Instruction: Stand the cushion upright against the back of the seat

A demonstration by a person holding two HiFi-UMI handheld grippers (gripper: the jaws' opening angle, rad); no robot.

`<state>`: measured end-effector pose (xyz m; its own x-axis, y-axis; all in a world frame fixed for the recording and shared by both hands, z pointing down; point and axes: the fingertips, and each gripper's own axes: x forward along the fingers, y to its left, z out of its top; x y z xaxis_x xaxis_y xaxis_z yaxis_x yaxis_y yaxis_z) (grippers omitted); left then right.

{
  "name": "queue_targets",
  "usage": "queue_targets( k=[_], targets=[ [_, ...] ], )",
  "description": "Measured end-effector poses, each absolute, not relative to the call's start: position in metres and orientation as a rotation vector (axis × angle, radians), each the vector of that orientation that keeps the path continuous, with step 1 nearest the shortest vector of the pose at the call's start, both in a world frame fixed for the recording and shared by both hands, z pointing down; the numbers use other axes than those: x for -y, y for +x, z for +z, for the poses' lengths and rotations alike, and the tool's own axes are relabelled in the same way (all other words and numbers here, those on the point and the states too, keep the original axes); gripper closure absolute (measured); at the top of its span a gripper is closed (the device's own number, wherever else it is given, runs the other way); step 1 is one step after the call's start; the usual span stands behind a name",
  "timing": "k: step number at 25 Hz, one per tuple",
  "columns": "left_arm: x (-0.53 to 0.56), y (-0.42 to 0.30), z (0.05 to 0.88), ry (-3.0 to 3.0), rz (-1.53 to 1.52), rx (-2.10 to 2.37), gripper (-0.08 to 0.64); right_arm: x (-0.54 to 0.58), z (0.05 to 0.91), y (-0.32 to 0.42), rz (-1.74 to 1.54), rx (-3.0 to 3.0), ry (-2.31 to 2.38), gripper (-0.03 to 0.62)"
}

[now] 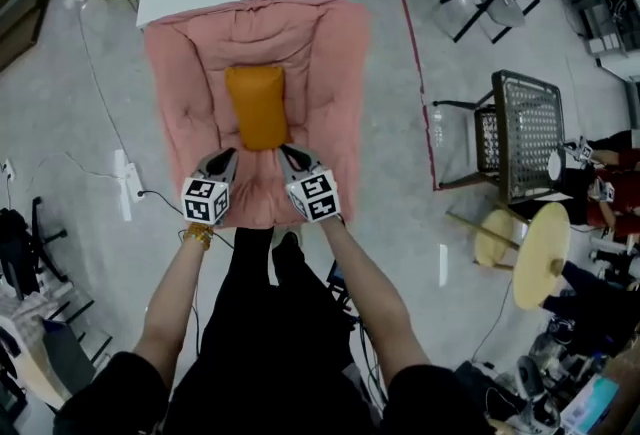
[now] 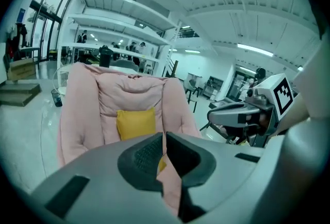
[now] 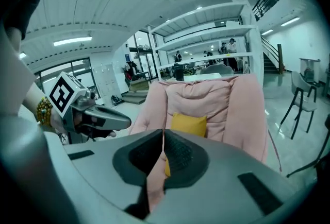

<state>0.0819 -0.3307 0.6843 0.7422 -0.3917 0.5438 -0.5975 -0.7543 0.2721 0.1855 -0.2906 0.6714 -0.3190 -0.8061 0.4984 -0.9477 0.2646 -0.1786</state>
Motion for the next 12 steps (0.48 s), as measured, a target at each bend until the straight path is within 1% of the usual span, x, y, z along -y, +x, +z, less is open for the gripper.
queue_targets(
  k=[8,12],
  targets=[
    [0.216,0.068,0.622,2.647,0.639,0.781,0.528,0.189,0.618,0.168,0.539,2.284,1.669,0.571],
    [0.164,0.052,0.598,2.685,0.59,0.816,0.528,0.142,0.591,0.146,0.496,2.329,1.667,0.571]
  ],
)
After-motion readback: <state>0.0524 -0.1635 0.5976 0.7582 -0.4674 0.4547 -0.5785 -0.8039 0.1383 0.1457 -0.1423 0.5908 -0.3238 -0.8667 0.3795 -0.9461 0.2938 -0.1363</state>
